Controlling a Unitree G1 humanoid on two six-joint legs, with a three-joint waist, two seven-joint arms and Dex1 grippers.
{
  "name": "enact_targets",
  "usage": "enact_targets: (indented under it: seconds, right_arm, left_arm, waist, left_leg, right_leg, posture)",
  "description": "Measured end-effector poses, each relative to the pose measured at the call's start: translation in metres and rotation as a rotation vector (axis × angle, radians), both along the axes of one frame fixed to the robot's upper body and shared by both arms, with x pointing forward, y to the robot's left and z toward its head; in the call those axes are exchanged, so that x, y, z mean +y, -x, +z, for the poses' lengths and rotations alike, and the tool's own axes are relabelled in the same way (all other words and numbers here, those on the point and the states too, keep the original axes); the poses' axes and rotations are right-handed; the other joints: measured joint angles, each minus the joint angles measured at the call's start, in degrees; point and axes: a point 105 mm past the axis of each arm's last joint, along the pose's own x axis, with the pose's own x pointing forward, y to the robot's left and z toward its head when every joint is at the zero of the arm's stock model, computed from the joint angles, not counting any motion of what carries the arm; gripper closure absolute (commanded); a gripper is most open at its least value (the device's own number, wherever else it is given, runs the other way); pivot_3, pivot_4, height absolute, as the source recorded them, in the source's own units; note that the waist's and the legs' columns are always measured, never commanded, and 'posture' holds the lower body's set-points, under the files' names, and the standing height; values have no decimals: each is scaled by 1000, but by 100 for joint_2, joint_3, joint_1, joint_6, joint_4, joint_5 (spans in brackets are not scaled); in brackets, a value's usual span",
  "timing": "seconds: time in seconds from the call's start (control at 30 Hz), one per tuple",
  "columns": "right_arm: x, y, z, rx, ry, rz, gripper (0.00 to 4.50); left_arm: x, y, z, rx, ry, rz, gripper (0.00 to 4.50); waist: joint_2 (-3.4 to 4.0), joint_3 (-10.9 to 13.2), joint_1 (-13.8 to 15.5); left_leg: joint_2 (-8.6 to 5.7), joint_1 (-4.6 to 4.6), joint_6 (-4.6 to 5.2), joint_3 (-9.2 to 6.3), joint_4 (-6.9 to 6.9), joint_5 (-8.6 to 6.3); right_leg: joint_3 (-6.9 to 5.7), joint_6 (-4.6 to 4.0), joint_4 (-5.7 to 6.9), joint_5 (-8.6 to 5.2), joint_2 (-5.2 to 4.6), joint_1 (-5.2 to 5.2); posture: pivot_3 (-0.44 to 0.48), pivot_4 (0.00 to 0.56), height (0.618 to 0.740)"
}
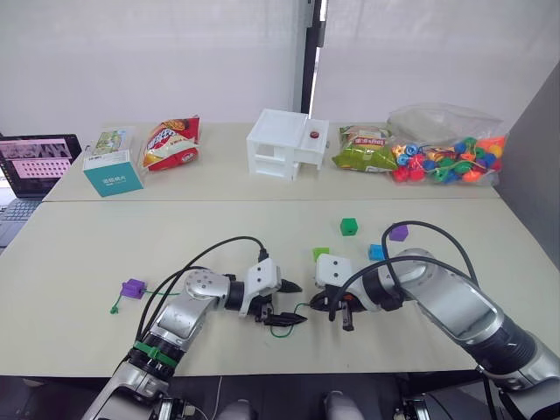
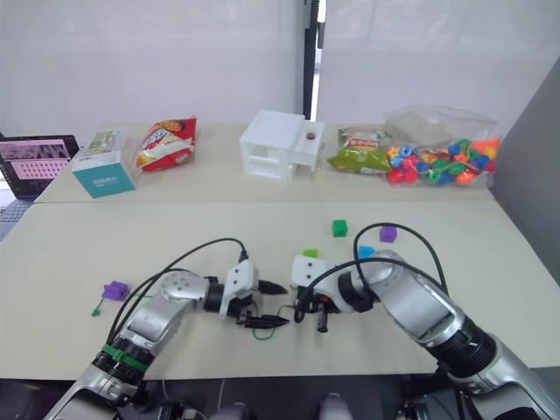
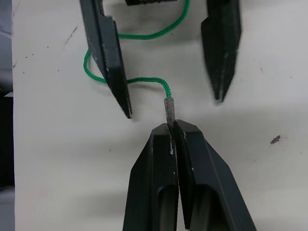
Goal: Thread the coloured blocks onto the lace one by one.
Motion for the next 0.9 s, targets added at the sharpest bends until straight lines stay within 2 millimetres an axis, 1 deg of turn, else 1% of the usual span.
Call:
enact_targets:
  seconds: [0.17,0.37,0.77,0.9]
  right_arm:
    - [-4,0,-3,-2,30,-9,4500]
    - [-6,4,-12,19,66,1,4500]
    - [-9,4,-14,16,83,-4,4500]
    - [-9,4,-15,14,85,-4,4500]
  left_arm:
    - [-2,3,-2,-9,6,-11,2166]
    - [-1,3,-2,-13,8,-11,2166]
    - [-8,6,-4,-9,13,-24,2166]
    - [-10,6,-4,-14,10,-22,3288]
  waist:
    - [0,0,1]
    - [0,0,1]
    - [0,0,16]
    - [0,0,18]
  left_leg:
    - [0,0,4,0,5,-2]
    - [0,-1,6,0,10,-4]
    - [-1,-1,11,-1,20,-7]
    - [-1,0,12,-1,22,-7]
  right_leg:
    - [0,0,1,0,0,1]
    - [0,0,2,0,0,1]
    - [-1,0,2,0,0,8]
    - [-1,1,1,0,0,11]
  posture:
    - [0,150,740]
    - [0,150,740]
    - [0,150,740]
    - [0,150,740]
